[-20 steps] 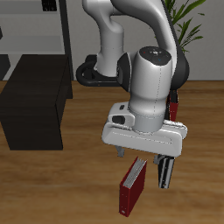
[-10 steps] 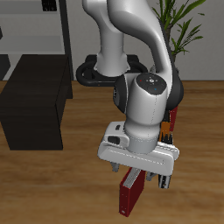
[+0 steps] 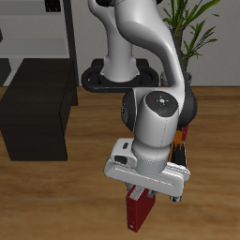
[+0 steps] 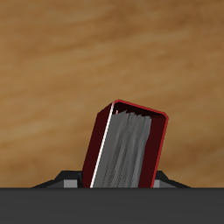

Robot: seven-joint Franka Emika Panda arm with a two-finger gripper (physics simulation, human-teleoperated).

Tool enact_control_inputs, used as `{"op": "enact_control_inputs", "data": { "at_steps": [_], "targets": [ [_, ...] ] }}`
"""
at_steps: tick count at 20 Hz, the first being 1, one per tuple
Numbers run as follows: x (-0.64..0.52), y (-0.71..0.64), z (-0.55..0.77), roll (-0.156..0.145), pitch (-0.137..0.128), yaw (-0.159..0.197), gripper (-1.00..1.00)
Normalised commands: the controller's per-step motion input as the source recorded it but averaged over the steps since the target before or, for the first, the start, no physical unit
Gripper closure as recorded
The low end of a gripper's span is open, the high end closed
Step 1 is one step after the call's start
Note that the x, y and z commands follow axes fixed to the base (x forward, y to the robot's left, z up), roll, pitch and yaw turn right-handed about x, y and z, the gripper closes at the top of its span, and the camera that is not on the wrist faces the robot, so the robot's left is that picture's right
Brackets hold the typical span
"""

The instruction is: Place the right red book flat on top of the shelf

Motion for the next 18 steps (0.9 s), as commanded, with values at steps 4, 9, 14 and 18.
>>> {"op": "enact_control_inputs", "data": {
  "at_steps": [4,9,14,18],
  "targets": [
    [-0.15,-0.07,0.22,0.010,-0.028,0.008,1.00],
    [-0.24,-0.07,0.40,0.012,-0.057,0.028,1.00],
    [-0.27,-0.15,0.41,-0.011,-0.037,0.000,1.00],
    [-0.47,-0.15,0.60,0.018,-0.101,0.021,1.00]
  ]
}}
